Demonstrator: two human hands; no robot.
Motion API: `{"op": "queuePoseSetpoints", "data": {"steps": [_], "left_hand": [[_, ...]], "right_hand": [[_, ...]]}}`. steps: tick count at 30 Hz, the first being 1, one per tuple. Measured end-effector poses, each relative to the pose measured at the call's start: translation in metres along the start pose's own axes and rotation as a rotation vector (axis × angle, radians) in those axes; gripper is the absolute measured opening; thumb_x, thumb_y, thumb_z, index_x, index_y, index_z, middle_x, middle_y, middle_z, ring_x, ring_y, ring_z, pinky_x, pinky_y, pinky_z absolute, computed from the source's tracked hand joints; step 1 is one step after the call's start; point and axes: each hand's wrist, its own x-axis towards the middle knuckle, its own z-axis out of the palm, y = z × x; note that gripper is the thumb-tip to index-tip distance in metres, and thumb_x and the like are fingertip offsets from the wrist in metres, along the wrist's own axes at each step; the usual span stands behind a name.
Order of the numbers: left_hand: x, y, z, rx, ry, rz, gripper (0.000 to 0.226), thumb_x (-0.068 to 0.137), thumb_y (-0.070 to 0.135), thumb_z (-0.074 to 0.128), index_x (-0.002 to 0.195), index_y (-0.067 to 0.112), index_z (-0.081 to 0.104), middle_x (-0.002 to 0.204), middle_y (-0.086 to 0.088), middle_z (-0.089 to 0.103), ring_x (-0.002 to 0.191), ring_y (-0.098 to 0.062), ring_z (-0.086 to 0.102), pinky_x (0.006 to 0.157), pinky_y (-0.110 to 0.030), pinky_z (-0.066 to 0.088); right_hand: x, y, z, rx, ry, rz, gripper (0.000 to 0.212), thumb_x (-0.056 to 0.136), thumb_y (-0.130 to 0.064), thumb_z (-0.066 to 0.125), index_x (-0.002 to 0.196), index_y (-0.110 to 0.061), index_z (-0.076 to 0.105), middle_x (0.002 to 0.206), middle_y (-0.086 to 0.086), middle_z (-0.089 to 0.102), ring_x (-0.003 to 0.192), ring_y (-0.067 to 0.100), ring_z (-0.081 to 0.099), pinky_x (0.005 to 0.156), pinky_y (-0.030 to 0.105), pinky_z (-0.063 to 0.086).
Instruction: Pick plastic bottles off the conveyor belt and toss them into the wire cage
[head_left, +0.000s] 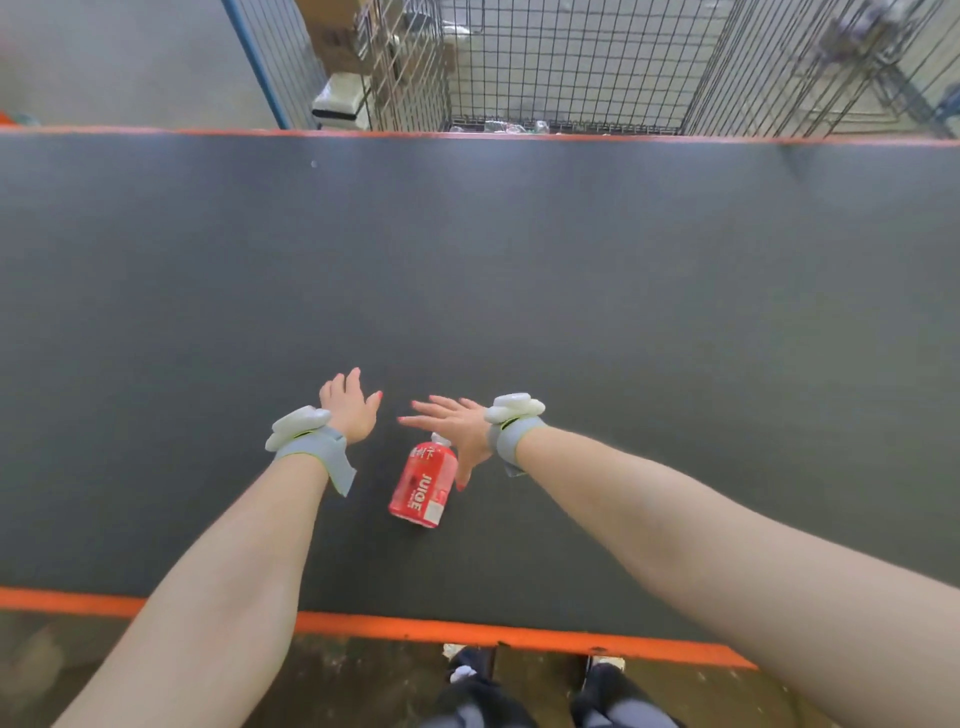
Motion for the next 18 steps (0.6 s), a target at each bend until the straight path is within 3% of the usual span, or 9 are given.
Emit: {"op": "queuePoseSetpoints", "data": {"steps": [2, 5, 7, 10, 14, 18], "left_hand": [[-0.002, 0.003, 0.007, 0.009, -0.020, 0.012, 0.059, 0.104, 0.036, 0.029, 0.154, 0.012, 0.008, 0.160, -0.009, 0.008, 0.148, -0.026, 0.002, 0.117, -0.047, 0.010], [0.002, 0.013, 0.013, 0.019, -0.049, 0.022, 0.059, 0.104, 0.035, 0.028, 0.154, 0.012, 0.008, 0.160, -0.009, 0.007, 0.148, -0.025, 0.002, 0.117, -0.047, 0.010], [0.009, 0.028, 0.012, 0.005, -0.067, 0.049, 0.059, 0.104, 0.035, 0.028, 0.154, 0.011, 0.007, 0.160, -0.011, 0.008, 0.148, -0.027, 0.001, 0.118, -0.046, 0.009], [0.025, 0.057, 0.005, -0.027, -0.056, 0.077, 0.059, 0.104, 0.033, 0.029, 0.154, 0.010, 0.007, 0.159, -0.011, 0.009, 0.148, -0.027, 0.002, 0.118, -0.045, 0.008], [0.050, 0.087, -0.007, -0.061, -0.039, 0.103, 0.059, 0.104, 0.032, 0.031, 0.154, 0.010, 0.008, 0.159, -0.012, 0.010, 0.148, -0.027, 0.003, 0.118, -0.044, 0.009], [0.092, 0.118, -0.025, -0.062, -0.027, 0.106, 0.060, 0.104, 0.032, 0.032, 0.154, 0.009, 0.008, 0.159, -0.012, 0.011, 0.147, -0.028, 0.005, 0.118, -0.043, 0.009]], "right_hand": [[0.002, 0.002, 0.013, -0.181, -0.072, -0.092, 0.118, 0.063, -0.030, 0.088, 0.153, -0.038, 0.011, 0.162, -0.003, 0.007, 0.150, 0.020, 0.002, 0.118, 0.048, 0.012], [-0.003, 0.023, 0.024, -0.319, -0.159, -0.136, 0.093, 0.061, -0.030, 0.087, 0.140, -0.032, 0.039, 0.145, -0.006, 0.040, 0.136, 0.021, 0.037, 0.102, 0.043, 0.039], [-0.010, 0.044, 0.022, -0.175, -0.021, -0.014, 0.078, 0.065, -0.029, 0.083, 0.133, -0.028, 0.044, 0.128, -0.007, 0.050, 0.120, 0.018, 0.047, 0.086, 0.038, 0.042], [-0.008, 0.076, -0.003, 0.070, 0.176, 0.204, 0.070, 0.068, -0.032, 0.078, 0.128, -0.023, 0.044, 0.119, -0.003, 0.051, 0.111, 0.021, 0.049, 0.077, 0.034, 0.038], [0.006, 0.106, -0.042, 0.388, 0.207, 0.446, 0.062, 0.067, -0.041, 0.077, 0.117, -0.020, 0.046, 0.110, 0.000, 0.055, 0.102, 0.024, 0.058, 0.082, 0.035, 0.050], [0.026, 0.149, -0.080, 0.780, 0.251, 0.613, 0.065, 0.068, -0.049, 0.076, 0.118, -0.020, 0.046, 0.107, 0.001, 0.059, 0.099, 0.023, 0.062, 0.080, 0.033, 0.053]]}}
